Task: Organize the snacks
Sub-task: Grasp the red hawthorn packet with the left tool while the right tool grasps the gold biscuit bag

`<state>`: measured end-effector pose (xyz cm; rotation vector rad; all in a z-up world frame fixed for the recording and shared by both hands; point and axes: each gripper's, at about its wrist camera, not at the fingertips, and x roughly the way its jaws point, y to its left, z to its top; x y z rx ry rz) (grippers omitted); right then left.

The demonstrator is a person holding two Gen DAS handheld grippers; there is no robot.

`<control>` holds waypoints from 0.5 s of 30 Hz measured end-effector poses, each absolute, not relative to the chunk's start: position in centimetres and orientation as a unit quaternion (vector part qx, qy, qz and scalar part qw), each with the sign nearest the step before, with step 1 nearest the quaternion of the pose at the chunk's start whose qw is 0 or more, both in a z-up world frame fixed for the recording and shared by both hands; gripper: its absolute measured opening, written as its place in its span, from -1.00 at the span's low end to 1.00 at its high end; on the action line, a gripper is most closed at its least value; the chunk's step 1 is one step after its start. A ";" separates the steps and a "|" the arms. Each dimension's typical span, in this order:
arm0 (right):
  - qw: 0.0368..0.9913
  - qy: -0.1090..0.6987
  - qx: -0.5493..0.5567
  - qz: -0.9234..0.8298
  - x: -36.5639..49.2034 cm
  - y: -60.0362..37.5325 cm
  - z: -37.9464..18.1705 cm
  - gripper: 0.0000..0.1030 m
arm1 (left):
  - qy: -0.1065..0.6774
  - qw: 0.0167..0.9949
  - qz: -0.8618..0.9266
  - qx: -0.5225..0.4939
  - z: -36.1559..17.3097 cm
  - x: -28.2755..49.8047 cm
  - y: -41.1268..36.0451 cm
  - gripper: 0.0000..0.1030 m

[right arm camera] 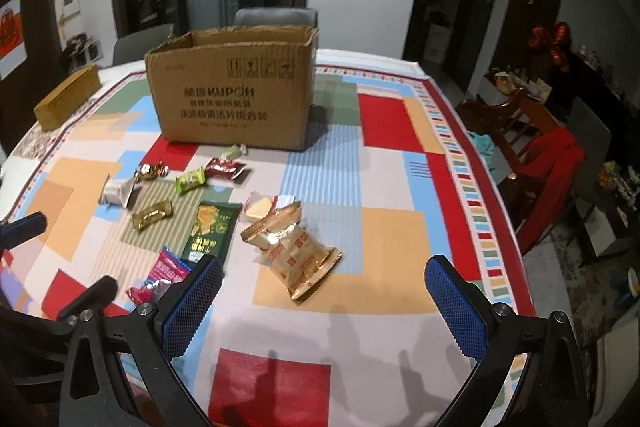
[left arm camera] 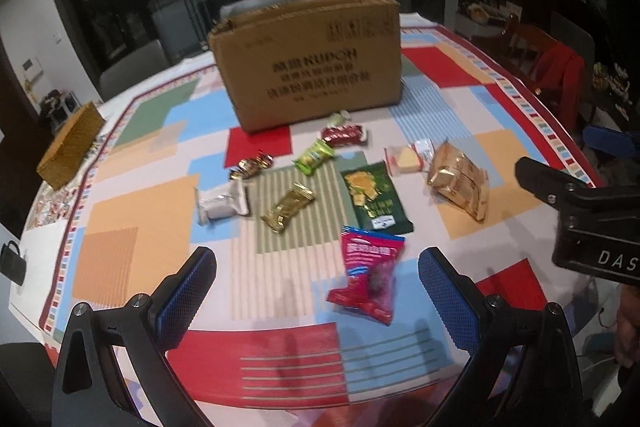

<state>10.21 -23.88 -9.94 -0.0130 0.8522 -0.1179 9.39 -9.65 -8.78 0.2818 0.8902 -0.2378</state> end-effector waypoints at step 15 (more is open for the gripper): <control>0.863 0.500 -0.069 0.017 15.6 -23.9 -13.1 0.99 | 0.539 0.824 -0.130 0.116 -12.8 12.5 -11.5 0.84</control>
